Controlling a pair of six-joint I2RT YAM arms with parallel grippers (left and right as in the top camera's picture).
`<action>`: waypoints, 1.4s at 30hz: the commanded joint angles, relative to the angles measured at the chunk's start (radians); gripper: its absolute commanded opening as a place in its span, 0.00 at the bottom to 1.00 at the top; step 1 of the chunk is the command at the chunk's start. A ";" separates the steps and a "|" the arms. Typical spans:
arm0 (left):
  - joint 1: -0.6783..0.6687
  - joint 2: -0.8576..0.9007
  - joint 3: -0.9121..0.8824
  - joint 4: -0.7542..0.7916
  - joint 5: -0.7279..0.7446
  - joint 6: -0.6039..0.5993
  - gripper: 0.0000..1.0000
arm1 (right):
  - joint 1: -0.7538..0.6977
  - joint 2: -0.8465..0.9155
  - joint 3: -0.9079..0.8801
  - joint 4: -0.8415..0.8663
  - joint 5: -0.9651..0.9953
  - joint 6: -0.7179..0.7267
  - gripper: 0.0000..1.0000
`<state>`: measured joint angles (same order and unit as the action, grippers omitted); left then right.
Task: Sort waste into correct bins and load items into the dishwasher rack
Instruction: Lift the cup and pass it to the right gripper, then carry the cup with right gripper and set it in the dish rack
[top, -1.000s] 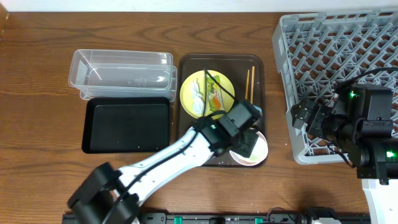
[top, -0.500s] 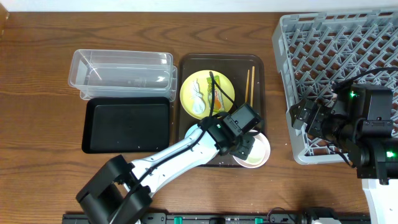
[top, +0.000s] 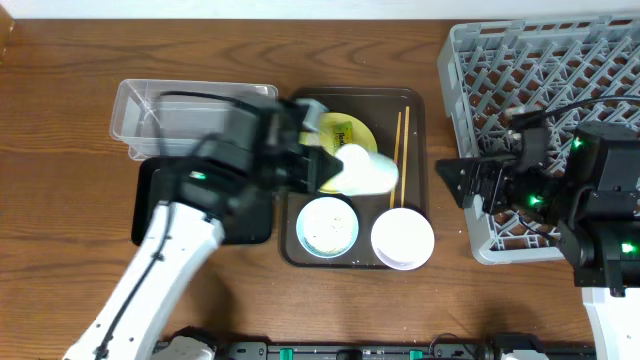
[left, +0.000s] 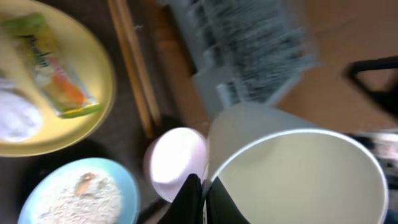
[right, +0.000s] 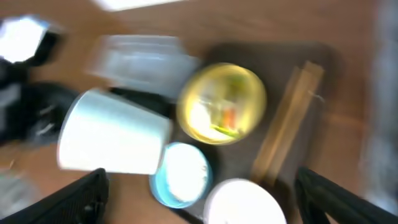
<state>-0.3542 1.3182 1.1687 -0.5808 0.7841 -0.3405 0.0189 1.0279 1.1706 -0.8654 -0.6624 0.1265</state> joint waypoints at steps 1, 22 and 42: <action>0.111 0.008 0.014 -0.005 0.507 0.067 0.06 | 0.048 0.021 0.019 0.058 -0.370 -0.163 0.90; 0.195 0.014 0.014 -0.005 0.752 0.085 0.06 | 0.372 0.180 0.019 0.356 -0.363 -0.071 0.63; 0.195 0.014 0.014 -0.005 0.742 0.085 0.66 | 0.013 -0.016 0.021 -0.099 0.476 0.143 0.52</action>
<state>-0.1600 1.3342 1.1687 -0.5865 1.5097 -0.2646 0.0891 1.0500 1.1763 -0.9184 -0.5518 0.1509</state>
